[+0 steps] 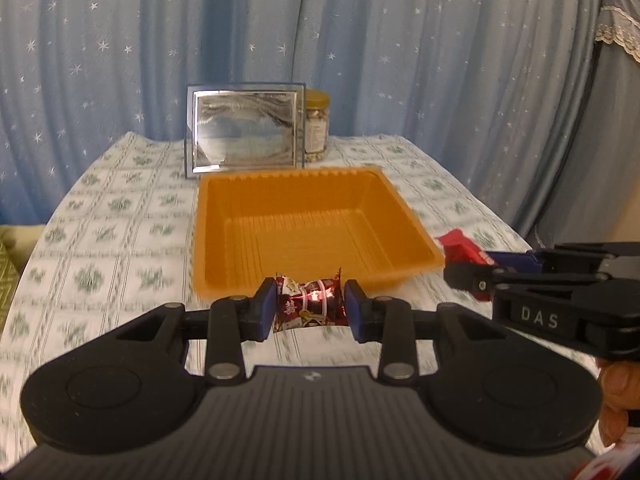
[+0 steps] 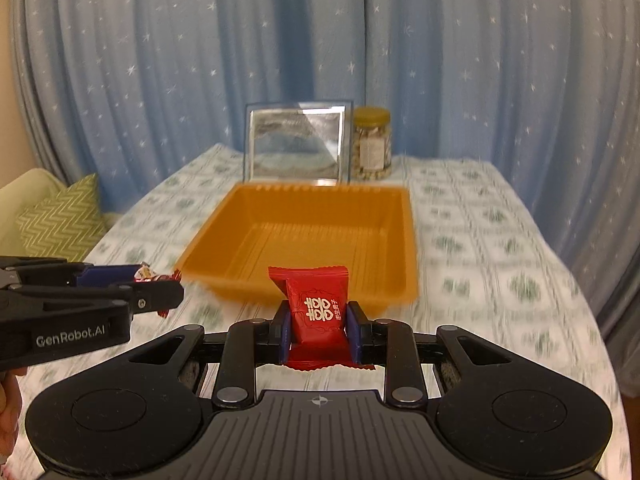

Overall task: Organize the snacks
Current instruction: 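Carry both candies over the orange tray and open both grippers to drop them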

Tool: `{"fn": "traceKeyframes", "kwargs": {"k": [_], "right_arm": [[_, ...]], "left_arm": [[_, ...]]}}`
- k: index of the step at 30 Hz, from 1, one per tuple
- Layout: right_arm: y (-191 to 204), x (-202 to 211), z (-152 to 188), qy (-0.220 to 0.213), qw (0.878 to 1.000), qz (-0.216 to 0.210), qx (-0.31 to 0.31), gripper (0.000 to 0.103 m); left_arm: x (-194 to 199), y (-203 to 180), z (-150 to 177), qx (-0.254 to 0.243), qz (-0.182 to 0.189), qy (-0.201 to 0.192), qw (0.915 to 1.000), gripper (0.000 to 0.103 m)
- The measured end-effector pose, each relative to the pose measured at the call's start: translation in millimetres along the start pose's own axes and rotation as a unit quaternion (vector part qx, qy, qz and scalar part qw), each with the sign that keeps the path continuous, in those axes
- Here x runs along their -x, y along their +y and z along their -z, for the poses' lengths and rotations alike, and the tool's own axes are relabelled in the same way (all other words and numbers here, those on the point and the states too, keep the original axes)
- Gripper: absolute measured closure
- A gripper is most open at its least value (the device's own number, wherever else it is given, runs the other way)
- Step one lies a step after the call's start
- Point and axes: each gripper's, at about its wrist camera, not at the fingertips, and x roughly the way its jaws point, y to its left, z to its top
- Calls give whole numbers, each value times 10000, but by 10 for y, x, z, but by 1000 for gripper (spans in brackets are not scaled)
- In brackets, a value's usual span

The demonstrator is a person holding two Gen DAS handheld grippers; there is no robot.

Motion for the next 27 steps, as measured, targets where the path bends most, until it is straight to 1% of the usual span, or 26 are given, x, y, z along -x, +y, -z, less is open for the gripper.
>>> {"fn": "traceKeyframes", "kwargs": {"k": [4,9,14,20,23,24,27], "right_arm": [[-118,-353,-253,33,10000,27,-90,75],[-229,-741,-434,163,9996,58,-206,75],[-279,-1010,-491,295,9991,119,-279,75],[-298,-1200,-457,435,9985,170,-302,75],[-300,-1262,-429,491,9982,193,-281,75],[-303,-1281,-418,518,9981,206,-276,75],[-316,-1317,-388,589,9976,215,-301,75]], "left_arm": [[-314,165,-195,54,-34,3,10000,70],[-650,348,-321,89,-119,67,9999,70],[-892,437,-382,101,-81,136,9998,70],[-1106,440,-385,16,-47,218,9997,69],[-1189,451,-369,35,-108,253,9996,63],[-1212,463,-366,71,-104,291,9995,56],[-1221,503,-357,151,-60,306,9994,55]]}}
